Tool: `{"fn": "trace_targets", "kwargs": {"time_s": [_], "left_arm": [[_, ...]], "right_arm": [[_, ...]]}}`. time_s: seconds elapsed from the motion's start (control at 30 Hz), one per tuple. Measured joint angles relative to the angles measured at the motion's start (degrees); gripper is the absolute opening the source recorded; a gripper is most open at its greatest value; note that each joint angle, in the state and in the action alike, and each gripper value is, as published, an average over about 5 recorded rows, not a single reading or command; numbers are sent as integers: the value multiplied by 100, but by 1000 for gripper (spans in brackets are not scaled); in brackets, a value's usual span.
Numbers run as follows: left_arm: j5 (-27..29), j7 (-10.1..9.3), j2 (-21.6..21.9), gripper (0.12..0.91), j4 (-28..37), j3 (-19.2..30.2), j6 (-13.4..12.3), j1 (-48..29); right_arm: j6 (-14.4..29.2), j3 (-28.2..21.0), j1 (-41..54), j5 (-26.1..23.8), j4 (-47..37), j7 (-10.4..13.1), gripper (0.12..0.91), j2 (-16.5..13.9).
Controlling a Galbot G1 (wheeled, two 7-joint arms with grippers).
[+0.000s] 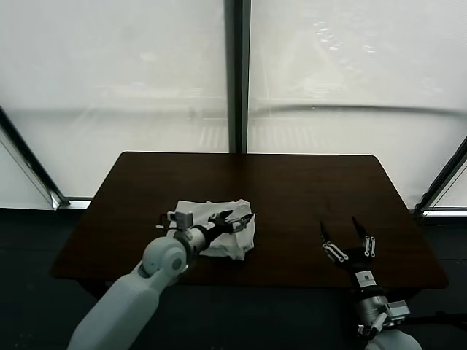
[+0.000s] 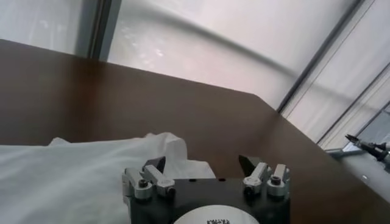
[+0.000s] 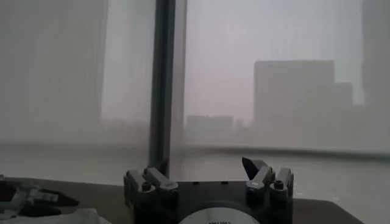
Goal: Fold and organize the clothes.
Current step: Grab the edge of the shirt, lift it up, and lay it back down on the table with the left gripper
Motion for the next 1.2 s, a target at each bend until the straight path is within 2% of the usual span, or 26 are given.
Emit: {"fn": "trace_targets", "kwargs": {"time_s": [0.23, 0.5, 0.7, 0.8, 0.97, 1.2], "left_arm": [[89, 22, -221, 907, 301, 74, -22, -83], [54, -33, -313, 907, 204, 145, 22, -28], [27, -210, -450, 907, 25, 149, 78, 101], [-129, -317, -385, 907, -201, 98, 119, 124], [-637, -355, 158, 907, -694, -91, 96, 33], [-1545, -72, 1756, 907, -641, -362, 9, 38]], "right_arm": [[23, 52, -47, 13, 15, -2, 907, -14], [21, -2, 12, 11, -3, -4, 907, -4], [19, 9, 24, 15, -15, -4, 907, -19], [67, 54, 26, 39, -40, -8, 907, -64], [331, 153, -50, 124, -121, -113, 907, -158], [524, 253, -217, 198, -150, -180, 907, -161]]}}
